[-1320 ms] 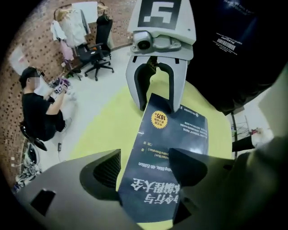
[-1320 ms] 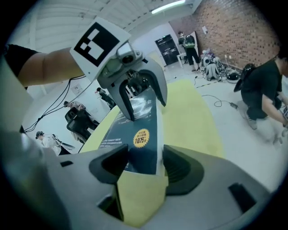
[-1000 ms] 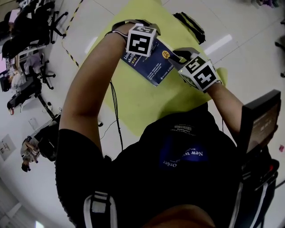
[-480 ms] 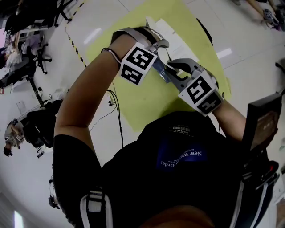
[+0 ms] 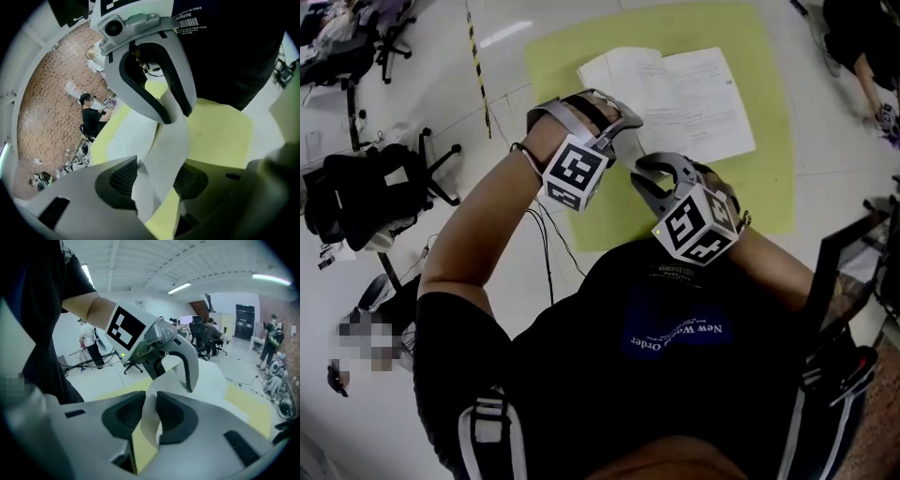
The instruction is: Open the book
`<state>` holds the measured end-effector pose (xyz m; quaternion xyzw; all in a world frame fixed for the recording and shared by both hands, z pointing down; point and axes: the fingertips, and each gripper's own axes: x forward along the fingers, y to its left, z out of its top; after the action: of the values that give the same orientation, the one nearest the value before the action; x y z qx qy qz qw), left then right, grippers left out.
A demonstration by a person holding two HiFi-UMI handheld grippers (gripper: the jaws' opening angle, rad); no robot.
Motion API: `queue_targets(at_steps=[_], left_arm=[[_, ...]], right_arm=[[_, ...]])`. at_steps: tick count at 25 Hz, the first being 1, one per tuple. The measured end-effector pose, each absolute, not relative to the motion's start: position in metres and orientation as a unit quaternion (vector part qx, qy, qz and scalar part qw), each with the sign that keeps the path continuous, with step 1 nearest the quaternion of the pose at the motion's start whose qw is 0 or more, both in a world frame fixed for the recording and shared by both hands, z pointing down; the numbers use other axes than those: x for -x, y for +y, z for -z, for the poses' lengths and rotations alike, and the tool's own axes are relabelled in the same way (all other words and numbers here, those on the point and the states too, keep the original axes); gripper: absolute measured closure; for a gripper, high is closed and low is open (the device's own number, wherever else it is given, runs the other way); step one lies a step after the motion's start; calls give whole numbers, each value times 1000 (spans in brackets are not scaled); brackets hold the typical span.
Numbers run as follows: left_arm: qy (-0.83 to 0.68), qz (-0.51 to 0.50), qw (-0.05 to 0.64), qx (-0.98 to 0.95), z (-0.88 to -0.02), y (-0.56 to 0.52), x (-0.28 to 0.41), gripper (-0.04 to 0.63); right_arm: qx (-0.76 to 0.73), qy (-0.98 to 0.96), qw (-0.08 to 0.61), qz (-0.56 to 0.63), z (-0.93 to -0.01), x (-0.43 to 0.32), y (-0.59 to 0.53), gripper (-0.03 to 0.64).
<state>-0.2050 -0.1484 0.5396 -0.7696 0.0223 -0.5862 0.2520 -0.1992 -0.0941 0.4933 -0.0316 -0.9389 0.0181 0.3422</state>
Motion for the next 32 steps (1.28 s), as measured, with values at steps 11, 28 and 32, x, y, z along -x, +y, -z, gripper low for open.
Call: queue_targets(at_steps=[11,28,32], left_arm=[[74,576,210,787,-627,-90,268,343],[391,96,-125,907,-415,-34,319,324],[436,-32,-93,895,-337,-26,335,325]], right_arm=[[159,-916,356,-95,-581,261,-30,465],[33,-962,152,-225,-403,224,-141,465],[-56,-980,48,-183,-316,184,-162,486]])
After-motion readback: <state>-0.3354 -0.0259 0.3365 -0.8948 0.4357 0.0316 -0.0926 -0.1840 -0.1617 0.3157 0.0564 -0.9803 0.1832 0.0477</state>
